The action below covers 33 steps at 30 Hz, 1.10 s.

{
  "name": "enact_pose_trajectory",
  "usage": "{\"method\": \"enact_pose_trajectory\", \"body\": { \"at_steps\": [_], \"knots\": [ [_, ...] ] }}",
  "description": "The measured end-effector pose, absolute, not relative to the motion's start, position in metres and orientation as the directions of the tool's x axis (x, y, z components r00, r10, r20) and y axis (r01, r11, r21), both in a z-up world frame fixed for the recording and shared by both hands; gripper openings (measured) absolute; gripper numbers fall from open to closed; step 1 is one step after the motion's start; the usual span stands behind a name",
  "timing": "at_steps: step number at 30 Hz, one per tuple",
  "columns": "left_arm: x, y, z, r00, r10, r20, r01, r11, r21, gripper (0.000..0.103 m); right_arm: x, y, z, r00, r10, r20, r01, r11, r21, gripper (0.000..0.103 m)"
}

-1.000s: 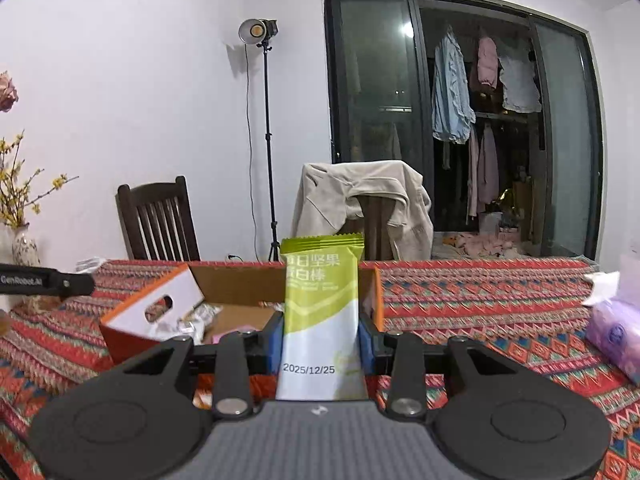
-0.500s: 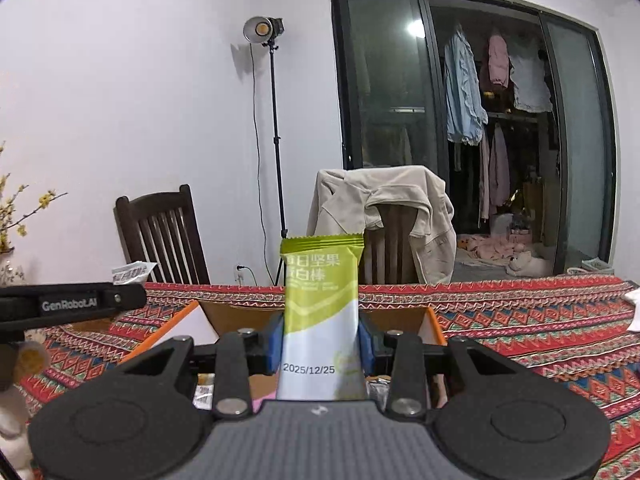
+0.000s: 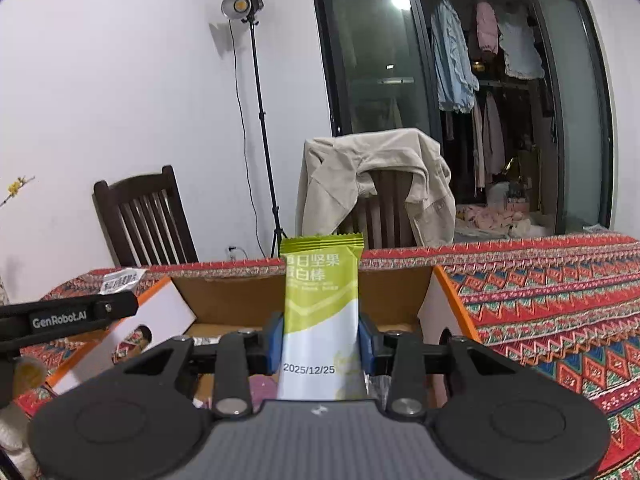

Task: Organize snacks
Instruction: 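Carry both packets into the orange box and open both tools, then withdraw both tools and grasp a white packet with the right tool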

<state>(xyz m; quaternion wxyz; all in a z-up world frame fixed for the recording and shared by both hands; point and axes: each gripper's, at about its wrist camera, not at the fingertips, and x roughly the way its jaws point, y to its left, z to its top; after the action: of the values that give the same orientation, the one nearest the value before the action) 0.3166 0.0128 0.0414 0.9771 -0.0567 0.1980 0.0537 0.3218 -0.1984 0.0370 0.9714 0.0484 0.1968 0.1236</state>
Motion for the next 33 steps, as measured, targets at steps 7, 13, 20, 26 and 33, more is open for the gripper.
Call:
{"method": "enact_pose_trajectory", "body": {
  "at_steps": [7, 13, 20, 26, 33],
  "knots": [
    [0.316, 0.015, 0.036, 0.912, 0.062, -0.405, -0.112, 0.989, -0.1, 0.084, 0.329, -0.197, 0.026, 0.872, 0.261, -0.415, -0.219, 0.965, 0.147, 0.042],
    [0.308, 0.017, 0.04, 0.923, 0.058, -0.379, -0.117, 0.984, -0.132, 0.103, 0.323, -0.207, 0.03, 0.881, 0.272, -0.388, -0.21, 0.958, 0.194, 0.093],
    [0.309, 0.019, 0.041, 0.917, 0.071, -0.394, -0.135, 0.981, -0.139, 0.103, 0.322, -0.208, 0.032, 0.876, 0.265, -0.403, -0.201, 0.96, 0.196, 0.102],
    [0.302, 0.018, 0.053, 0.918, 0.079, -0.389, -0.145, 0.979, -0.144, 0.103, 0.316, -0.212, 0.04, 0.879, 0.25, -0.407, -0.182, 0.963, 0.199, 0.103],
    [0.278, 0.015, 0.084, 0.929, 0.081, -0.36, -0.147, 0.976, -0.161, 0.103, 0.292, -0.22, 0.067, 0.9, 0.23, -0.371, -0.166, 0.966, 0.196, 0.103]
  ]
}}
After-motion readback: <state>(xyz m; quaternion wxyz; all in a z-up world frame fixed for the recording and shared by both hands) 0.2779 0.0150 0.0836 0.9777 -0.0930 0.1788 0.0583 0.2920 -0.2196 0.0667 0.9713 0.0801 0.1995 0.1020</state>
